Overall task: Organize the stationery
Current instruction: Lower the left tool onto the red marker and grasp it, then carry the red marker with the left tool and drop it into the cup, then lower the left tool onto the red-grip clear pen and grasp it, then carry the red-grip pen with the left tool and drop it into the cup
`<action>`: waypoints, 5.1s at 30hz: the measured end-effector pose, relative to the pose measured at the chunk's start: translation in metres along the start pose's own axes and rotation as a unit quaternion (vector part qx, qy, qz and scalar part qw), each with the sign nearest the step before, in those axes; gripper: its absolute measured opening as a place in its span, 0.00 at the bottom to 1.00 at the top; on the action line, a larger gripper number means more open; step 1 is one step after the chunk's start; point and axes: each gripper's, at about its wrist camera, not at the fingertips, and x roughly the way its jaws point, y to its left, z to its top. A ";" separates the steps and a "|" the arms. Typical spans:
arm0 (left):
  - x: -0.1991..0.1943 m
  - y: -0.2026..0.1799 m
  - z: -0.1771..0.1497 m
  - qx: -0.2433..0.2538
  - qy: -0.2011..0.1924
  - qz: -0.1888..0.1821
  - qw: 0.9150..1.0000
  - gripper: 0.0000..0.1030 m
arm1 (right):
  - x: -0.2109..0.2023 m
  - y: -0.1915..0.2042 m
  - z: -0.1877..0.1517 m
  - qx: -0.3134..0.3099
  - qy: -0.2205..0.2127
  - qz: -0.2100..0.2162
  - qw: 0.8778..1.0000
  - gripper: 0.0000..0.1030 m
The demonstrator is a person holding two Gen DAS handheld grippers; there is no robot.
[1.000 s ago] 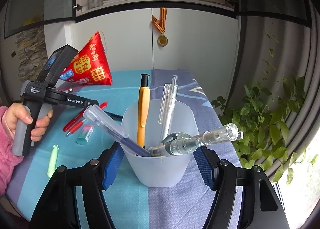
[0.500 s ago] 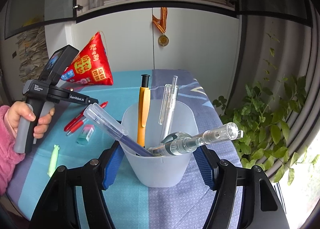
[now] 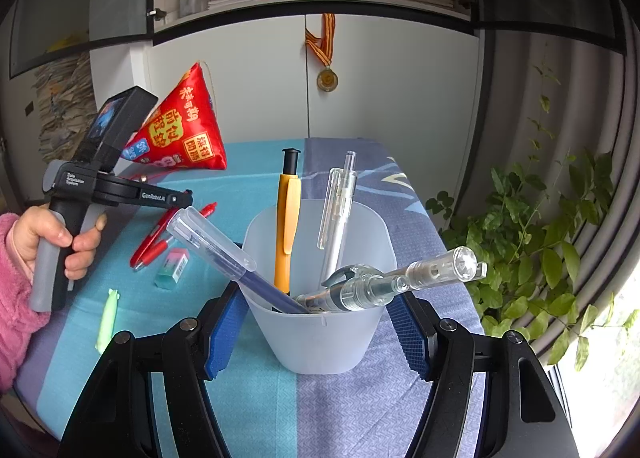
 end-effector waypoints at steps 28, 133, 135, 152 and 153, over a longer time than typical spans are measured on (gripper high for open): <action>-0.178 -0.075 0.021 0.047 -0.178 -0.160 0.970 0.11 | -0.003 0.003 0.000 -0.003 -0.001 -0.004 1.000 0.67; 0.027 -0.024 0.001 0.016 0.016 -0.021 1.000 0.11 | -0.006 0.004 0.004 -0.002 0.005 -0.005 1.000 0.68; 0.016 -0.023 0.001 0.016 0.005 -0.025 1.000 0.11 | -0.006 0.004 0.004 -0.002 0.005 -0.005 1.000 0.68; -0.072 -0.032 0.000 0.045 -0.084 -0.044 0.994 0.11 | -0.005 0.005 0.002 -0.005 0.007 -0.007 1.000 0.68; -0.077 -0.033 0.001 0.046 -0.089 -0.046 0.994 0.11 | -0.005 0.005 0.002 -0.005 0.007 -0.007 1.000 0.68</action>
